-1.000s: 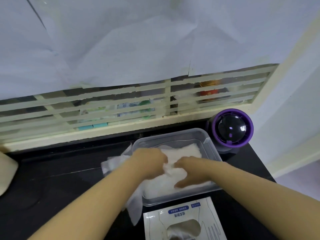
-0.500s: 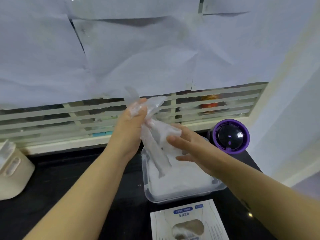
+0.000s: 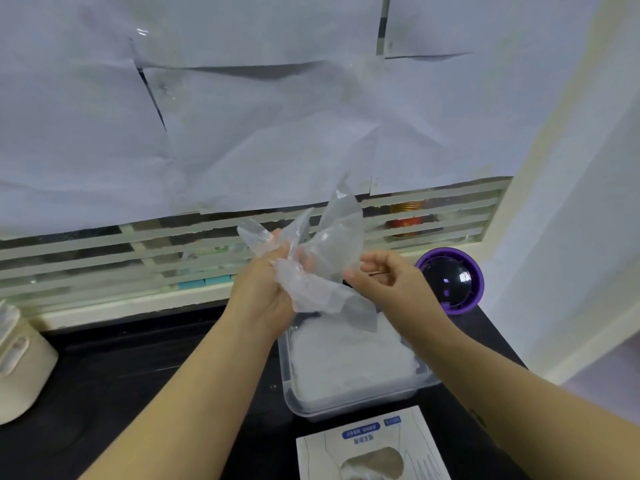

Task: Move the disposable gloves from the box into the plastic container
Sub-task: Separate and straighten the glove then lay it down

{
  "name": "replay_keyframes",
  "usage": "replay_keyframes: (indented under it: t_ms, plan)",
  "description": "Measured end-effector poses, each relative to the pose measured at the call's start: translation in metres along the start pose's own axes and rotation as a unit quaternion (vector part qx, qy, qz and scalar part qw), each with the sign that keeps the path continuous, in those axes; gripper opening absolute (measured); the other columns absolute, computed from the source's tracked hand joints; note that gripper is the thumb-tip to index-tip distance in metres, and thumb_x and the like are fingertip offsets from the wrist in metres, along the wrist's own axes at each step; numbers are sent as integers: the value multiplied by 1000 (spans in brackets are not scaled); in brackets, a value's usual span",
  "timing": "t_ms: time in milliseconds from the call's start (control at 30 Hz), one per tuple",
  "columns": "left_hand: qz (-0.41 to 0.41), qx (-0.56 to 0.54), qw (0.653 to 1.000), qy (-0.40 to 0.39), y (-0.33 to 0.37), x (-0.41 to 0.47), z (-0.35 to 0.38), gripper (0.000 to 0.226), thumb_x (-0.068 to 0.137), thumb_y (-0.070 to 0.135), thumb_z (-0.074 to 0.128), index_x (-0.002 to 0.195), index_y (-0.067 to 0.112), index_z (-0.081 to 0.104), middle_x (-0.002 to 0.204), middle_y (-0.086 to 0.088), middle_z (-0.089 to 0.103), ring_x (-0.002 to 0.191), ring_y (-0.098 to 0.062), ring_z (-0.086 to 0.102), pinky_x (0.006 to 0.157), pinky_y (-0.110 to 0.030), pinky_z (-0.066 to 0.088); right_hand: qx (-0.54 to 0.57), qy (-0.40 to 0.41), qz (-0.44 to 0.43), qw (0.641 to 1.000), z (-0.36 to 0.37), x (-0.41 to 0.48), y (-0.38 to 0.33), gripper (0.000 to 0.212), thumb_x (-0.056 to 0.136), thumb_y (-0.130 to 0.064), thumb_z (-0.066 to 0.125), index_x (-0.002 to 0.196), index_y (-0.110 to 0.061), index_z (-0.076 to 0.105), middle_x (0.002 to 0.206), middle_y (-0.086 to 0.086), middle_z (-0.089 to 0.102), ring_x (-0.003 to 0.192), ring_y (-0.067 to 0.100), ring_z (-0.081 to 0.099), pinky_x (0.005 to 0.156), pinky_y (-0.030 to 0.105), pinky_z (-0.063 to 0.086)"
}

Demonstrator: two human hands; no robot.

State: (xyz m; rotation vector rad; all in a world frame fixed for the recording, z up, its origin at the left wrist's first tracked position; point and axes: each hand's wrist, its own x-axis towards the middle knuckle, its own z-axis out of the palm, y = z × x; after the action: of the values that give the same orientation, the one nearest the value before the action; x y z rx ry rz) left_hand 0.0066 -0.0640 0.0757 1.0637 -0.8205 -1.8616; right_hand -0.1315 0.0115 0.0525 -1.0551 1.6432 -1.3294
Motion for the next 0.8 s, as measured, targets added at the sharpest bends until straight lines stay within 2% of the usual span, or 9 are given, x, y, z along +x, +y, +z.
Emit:
replay_keyframes:
  t_ms: [67,133,200,300,333,500,633,700,800]
  plan:
    - [-29,11,999,11,-1,-2,5,28,104,18,39,84,1,50,76,-9,48,71,-18,49,73,-25,46,19,-5,-4,1000,4,1,-9,46,78,-39,71,119,-25,53,107,-6,61,97,12,62,74,21,53]
    - [-11,23,1000,1,-5,-2,8,26,103,21,44,105,-4,55,82,-10,54,82,-20,53,91,-33,45,51,-32,-3,998,5,1,-21,33,73,-46,66,101,-29,59,96,-11,64,92,9,63,77,22,52]
    - [46,49,997,-38,-7,-4,8,27,102,17,48,124,11,62,83,-5,65,82,-17,61,86,-34,50,54,-59,9,997,5,2,-30,18,77,-48,61,88,-34,57,91,-13,63,91,8,60,86,28,50]
    - [115,144,980,-71,-9,-9,7,50,99,10,48,72,42,76,70,9,71,73,-10,66,81,-34,51,-13,-20,48,999,2,16,-29,22,87,-39,64,101,-22,62,98,-3,62,92,14,57,85,32,49]
    - [116,130,982,-77,-10,-9,6,50,99,11,48,71,42,76,72,9,72,77,-12,67,83,-35,52,-1,10,46,999,-1,21,-27,20,90,-33,62,102,-17,65,91,-1,61,86,13,56,78,29,48]
    - [59,-38,997,-34,-4,-4,-18,33,103,6,38,126,22,56,103,-7,67,94,-20,66,87,-35,53,283,-24,36,958,-28,31,-20,31,97,-12,48,69,-10,63,83,5,68,87,20,67,81,31,55]
    - [110,156,975,111,3,9,-53,39,96,-4,42,80,22,66,81,-2,63,74,-18,57,71,-28,46,385,-89,34,918,-48,33,-18,26,79,-10,56,54,-17,61,76,4,59,92,26,60,93,41,48]
    - [143,286,938,135,6,16,-68,40,93,-1,40,66,19,62,75,-4,60,76,-24,53,69,-35,43,390,-105,46,914,-50,32,-19,17,73,-12,61,56,-16,61,95,13,58,114,35,55,100,45,44]
    - [76,377,922,-46,7,19,-74,45,98,32,37,77,17,74,100,-15,70,93,-24,63,84,-41,48,403,-127,78,903,-45,29,-23,15,74,-8,49,61,-13,52,118,14,66,111,33,63,88,51,54]
